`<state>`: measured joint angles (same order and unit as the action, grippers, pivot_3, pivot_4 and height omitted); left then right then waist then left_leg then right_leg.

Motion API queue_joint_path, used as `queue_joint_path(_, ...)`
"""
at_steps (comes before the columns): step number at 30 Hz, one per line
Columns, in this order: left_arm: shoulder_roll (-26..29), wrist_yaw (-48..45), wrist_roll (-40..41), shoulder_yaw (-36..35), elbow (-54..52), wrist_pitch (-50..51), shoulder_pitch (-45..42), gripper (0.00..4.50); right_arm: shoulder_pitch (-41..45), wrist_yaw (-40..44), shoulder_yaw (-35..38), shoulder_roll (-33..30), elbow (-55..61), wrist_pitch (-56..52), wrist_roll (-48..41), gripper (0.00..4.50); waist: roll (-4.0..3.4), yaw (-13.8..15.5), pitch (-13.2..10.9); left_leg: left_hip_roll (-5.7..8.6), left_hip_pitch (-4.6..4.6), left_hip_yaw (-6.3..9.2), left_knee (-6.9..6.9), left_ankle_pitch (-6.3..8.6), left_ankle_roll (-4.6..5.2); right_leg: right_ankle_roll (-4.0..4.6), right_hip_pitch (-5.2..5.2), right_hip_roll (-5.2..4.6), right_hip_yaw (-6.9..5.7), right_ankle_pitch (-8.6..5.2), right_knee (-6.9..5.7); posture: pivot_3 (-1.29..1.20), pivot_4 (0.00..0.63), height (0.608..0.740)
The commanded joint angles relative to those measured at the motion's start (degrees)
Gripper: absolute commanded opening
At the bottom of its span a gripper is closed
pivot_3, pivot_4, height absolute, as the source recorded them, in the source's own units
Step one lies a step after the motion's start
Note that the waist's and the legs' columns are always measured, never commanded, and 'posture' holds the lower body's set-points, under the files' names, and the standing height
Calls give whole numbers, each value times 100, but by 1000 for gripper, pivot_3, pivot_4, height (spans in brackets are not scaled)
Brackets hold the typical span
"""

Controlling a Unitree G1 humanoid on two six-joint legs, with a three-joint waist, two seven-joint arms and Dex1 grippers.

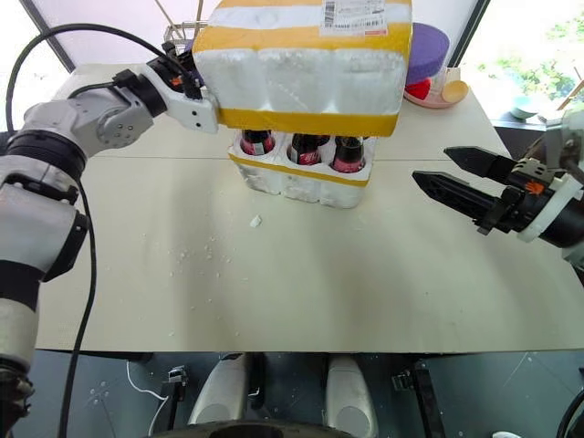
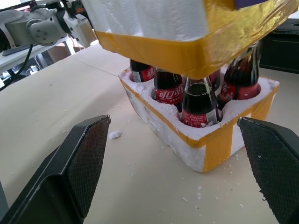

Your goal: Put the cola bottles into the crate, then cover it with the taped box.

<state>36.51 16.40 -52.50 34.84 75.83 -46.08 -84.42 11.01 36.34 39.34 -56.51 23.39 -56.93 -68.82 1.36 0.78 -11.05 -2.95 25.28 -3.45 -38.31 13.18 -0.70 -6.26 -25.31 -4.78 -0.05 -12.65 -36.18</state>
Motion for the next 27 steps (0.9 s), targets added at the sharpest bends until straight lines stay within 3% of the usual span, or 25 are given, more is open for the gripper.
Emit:
queue_joint_path(1,-2,-178,-42,93,110,212,-23,356,52,-24,131,-30,97,130,-104,4500,0,-9,0,0,-1,0,0,0,0,0,0,0,0,0,-1,0,150,740)
queue_joint_path(12,483,-395,100,82,127,-311,15,356,69,-159,117,-27,149,109,-195,4500,1,-17,-1,-1,3,0,2,0,1,0,-5,1,0,0,1,0,150,740)
queue_joint_path(22,185,-246,-61,289,65,-504,181,356,164,-214,6,-65,119,158,-170,4500,1,-3,-1,-1,3,0,2,0,1,0,-4,1,0,0,1,0,150,740)
queue_joint_path(27,225,-248,-214,437,64,-583,179,2846,120,-184,-79,-46,195,197,-85,4500,1,-3,-1,-1,4,0,2,0,1,0,-4,1,0,0,1,0,150,740)
